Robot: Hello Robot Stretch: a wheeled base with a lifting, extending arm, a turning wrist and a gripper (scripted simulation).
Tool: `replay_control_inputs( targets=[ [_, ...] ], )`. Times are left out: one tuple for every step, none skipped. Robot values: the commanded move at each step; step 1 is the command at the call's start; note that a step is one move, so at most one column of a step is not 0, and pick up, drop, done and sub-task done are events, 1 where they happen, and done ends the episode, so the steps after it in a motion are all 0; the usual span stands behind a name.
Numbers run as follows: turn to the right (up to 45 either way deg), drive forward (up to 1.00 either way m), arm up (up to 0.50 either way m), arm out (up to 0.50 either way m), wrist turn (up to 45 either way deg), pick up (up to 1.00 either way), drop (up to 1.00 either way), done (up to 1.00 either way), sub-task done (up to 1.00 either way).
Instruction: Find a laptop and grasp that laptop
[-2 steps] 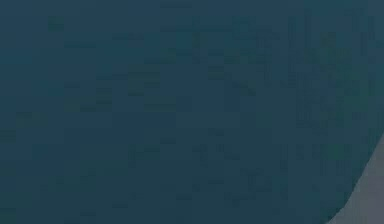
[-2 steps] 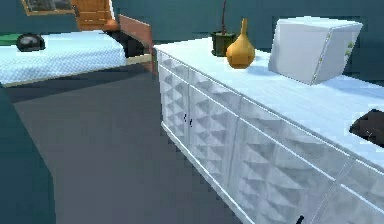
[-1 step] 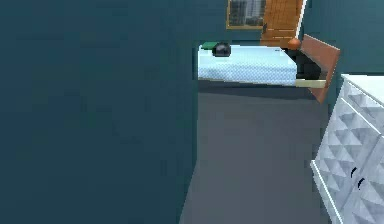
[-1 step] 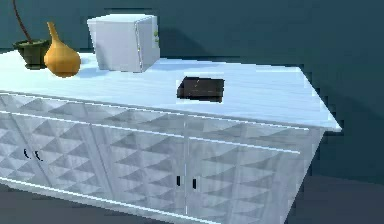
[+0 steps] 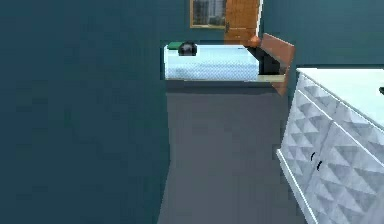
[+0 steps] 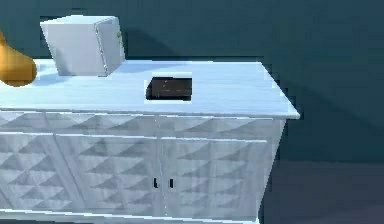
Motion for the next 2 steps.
replay_control_inputs(
  targets=[
    [0.0,1.0,0.0,0.0,0.0,0.0,0.0,0.0,0.0],
    [0.0,0.8,0.0,0.0,0.0,0.0,0.0,0.0,0.0]
  ],
)
